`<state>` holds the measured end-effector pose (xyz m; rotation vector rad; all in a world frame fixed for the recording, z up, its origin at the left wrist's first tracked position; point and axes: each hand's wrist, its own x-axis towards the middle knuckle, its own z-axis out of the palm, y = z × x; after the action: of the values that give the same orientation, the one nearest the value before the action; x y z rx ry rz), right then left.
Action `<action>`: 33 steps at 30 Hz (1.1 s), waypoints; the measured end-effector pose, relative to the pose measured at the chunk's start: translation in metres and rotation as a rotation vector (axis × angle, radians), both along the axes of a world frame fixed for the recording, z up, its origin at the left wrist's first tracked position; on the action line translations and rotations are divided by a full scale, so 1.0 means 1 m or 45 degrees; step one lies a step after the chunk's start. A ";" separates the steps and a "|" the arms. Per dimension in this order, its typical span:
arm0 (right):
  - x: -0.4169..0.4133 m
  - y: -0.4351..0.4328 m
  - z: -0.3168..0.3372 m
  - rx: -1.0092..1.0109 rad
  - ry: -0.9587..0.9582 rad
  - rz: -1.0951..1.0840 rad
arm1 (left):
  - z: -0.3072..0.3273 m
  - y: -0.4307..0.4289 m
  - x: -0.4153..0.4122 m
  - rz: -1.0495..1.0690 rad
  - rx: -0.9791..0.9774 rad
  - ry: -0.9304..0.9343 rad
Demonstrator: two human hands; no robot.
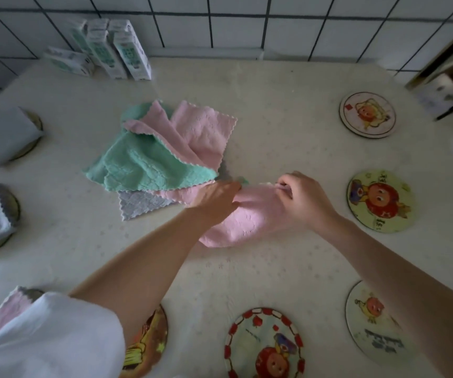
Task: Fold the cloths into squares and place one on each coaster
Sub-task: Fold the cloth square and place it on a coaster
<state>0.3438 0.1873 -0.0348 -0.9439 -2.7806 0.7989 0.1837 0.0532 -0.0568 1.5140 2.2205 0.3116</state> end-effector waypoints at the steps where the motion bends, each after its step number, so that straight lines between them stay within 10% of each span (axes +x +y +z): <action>1: 0.004 -0.001 0.006 0.013 0.031 -0.034 | 0.005 -0.005 0.000 0.009 -0.045 -0.019; 14: 0.009 -0.034 0.082 0.033 0.228 -0.061 | 0.086 -0.095 -0.039 0.233 -0.038 -0.047; 23: -0.021 -0.045 0.123 0.317 0.404 -0.087 | 0.164 -0.148 -0.062 0.398 0.571 0.337; 33: 0.043 -0.113 0.095 0.227 0.479 0.175 | 0.121 -0.247 -0.014 0.338 0.646 0.443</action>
<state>0.3865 0.0742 0.0601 -0.5145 -2.5506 0.6512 0.1697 -0.1935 0.0638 1.6088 2.7785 0.7987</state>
